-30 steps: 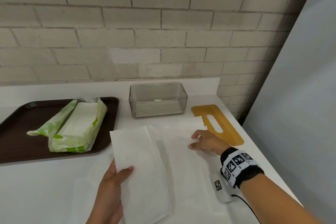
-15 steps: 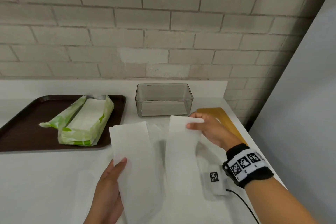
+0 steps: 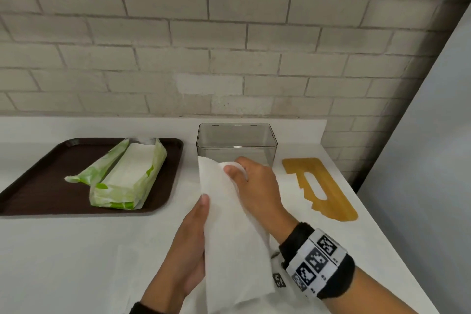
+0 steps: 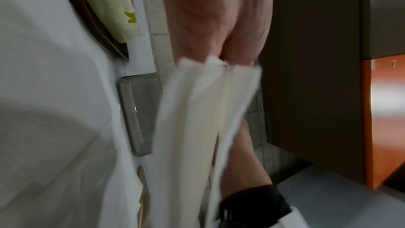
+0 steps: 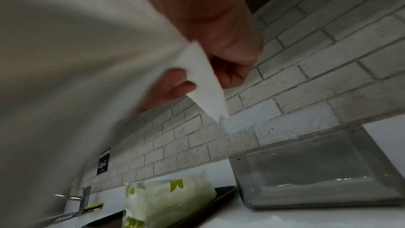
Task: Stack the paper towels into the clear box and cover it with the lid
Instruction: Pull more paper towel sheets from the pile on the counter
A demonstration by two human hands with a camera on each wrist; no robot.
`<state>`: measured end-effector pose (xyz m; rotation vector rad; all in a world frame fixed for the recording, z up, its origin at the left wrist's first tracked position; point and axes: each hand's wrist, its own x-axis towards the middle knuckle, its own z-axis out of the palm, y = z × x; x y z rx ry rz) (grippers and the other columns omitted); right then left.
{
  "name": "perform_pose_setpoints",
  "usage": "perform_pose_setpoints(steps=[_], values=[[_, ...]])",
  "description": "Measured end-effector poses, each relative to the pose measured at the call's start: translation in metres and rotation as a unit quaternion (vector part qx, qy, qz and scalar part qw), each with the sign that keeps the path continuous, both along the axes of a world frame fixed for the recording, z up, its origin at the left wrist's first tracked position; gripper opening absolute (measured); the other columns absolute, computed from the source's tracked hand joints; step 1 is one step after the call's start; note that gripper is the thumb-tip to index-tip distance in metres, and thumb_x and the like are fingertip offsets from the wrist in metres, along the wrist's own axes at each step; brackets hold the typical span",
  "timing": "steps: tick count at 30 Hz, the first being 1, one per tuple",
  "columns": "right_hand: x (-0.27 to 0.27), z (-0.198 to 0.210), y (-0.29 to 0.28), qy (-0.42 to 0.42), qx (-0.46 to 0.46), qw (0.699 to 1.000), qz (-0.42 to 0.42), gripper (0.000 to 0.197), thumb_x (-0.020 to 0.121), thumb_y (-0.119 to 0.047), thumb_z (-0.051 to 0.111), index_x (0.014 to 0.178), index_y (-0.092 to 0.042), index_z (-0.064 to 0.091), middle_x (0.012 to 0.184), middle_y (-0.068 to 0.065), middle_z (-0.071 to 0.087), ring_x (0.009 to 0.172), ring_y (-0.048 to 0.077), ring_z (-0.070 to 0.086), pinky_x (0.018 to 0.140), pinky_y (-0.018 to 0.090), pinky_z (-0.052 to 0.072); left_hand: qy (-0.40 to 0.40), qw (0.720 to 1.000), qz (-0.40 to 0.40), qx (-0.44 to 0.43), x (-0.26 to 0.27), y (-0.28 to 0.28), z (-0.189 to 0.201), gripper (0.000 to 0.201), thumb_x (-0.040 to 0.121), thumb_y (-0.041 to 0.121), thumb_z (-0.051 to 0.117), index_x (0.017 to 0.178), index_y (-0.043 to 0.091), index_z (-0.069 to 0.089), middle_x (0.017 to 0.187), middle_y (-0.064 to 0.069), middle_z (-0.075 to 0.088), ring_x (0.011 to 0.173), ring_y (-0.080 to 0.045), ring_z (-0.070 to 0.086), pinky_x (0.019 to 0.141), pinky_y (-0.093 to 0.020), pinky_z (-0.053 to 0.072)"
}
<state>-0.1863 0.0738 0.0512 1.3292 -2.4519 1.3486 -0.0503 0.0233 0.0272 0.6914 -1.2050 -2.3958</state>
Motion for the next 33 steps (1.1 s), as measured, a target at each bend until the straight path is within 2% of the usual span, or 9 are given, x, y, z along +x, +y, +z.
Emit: perform_pose_setpoints(steps=[2,4,6,8,12,18,23,28,33], values=[[-0.002,-0.002,0.004,-0.029,-0.004,0.999,-0.025,0.018,0.090,-0.040,0.055,0.096,-0.023,0.058,0.086,-0.007,0.059,0.081,0.015,0.056,0.069,0.028,0.044,0.004,0.999,-0.003,-0.054,0.000,-0.001,-0.003,0.035,0.086,0.022,0.056,0.121,0.015,0.060,0.112,-0.011,0.070,0.100,-0.030,0.068,0.083,-0.043,0.055],[-0.004,-0.002,0.020,-0.162,-0.054,0.985,-0.036,0.038,0.083,-0.039,0.064,0.116,-0.028,0.048,0.101,-0.011,0.053,0.092,0.008,0.053,0.075,0.019,0.043,-0.008,0.994,0.024,-0.105,0.000,-0.001,-0.004,0.028,0.090,0.008,0.054,0.117,0.014,0.062,0.109,-0.009,0.072,0.099,-0.030,0.069,0.087,-0.045,0.052],[0.002,-0.004,0.039,-0.366,-0.099,0.925,0.000,0.055,0.078,-0.036,0.069,0.125,-0.029,0.042,0.111,-0.010,0.055,0.099,0.009,0.058,0.081,0.022,0.048,-0.022,0.986,0.046,-0.158,-0.002,-0.003,-0.008,0.025,0.092,0.010,0.055,0.114,0.017,0.063,0.107,-0.005,0.073,0.097,-0.025,0.070,0.087,-0.045,0.054],[0.012,-0.014,0.048,-0.492,-0.123,0.859,0.065,0.046,0.081,-0.022,0.069,0.123,-0.023,0.051,0.113,-0.001,0.065,0.101,0.019,0.065,0.087,0.035,0.053,-0.040,0.973,0.066,-0.217,-0.006,-0.001,-0.011,0.023,0.091,0.017,0.057,0.113,0.022,0.063,0.106,-0.001,0.073,0.095,-0.022,0.070,0.087,-0.042,0.055],[0.030,-0.018,0.040,-0.339,-0.142,0.930,0.023,0.026,0.090,-0.015,0.058,0.102,-0.038,0.058,0.102,-0.011,0.068,0.097,0.008,0.065,0.080,0.024,0.056,-0.042,0.944,0.118,-0.305,-0.014,0.005,-0.010,0.026,0.088,0.023,0.060,0.113,0.031,0.058,0.106,0.008,0.069,0.097,-0.014,0.067,0.080,-0.024,0.057],[0.032,-0.022,0.037,-0.314,-0.198,0.928,0.025,0.033,0.084,-0.016,0.066,0.105,-0.037,0.051,0.106,-0.014,0.064,0.097,0.004,0.064,0.075,0.019,0.055,-0.014,0.942,0.151,-0.300,-0.019,-0.003,-0.008,0.031,0.079,0.016,0.070,0.103,0.032,0.059,0.095,0.014,0.071,0.089,-0.006,0.068,0.068,-0.017,0.056],[0.026,-0.039,0.041,-0.335,-0.089,0.938,0.028,0.035,0.080,-0.011,0.071,0.102,-0.034,0.057,0.104,-0.011,0.068,0.095,0.008,0.066,0.083,0.027,0.056,-0.005,0.960,0.155,-0.234,-0.019,-0.007,-0.012,0.025,0.078,0.015,0.070,0.103,0.023,0.067,0.095,0.004,0.075,0.088,-0.016,0.071,0.071,-0.031,0.058],[0.019,-0.048,0.063,-0.333,0.100,0.935,0.074,0.022,0.075,-0.010,0.074,0.093,-0.023,0.070,0.095,-0.007,0.073,0.086,0.007,0.069,0.083,0.027,0.055,0.033,0.965,0.192,-0.179,-0.007,-0.028,-0.001,0.029,0.073,0.014,0.069,0.101,0.018,0.066,0.091,0.005,0.075,0.084,-0.012,0.071,0.069,-0.025,0.053],[-0.006,-0.031,0.091,-0.355,-0.109,0.929,-0.001,0.017,0.072,0.002,0.074,0.071,-0.014,0.066,0.071,0.001,0.068,0.068,0.017,0.062,0.067,0.030,0.051,-0.046,0.954,0.168,-0.245,0.017,-0.046,-0.021,0.025,0.077,-0.001,0.071,0.092,0.018,0.068,0.082,0.007,0.075,0.077,-0.009,0.070,0.063,-0.016,0.053]])
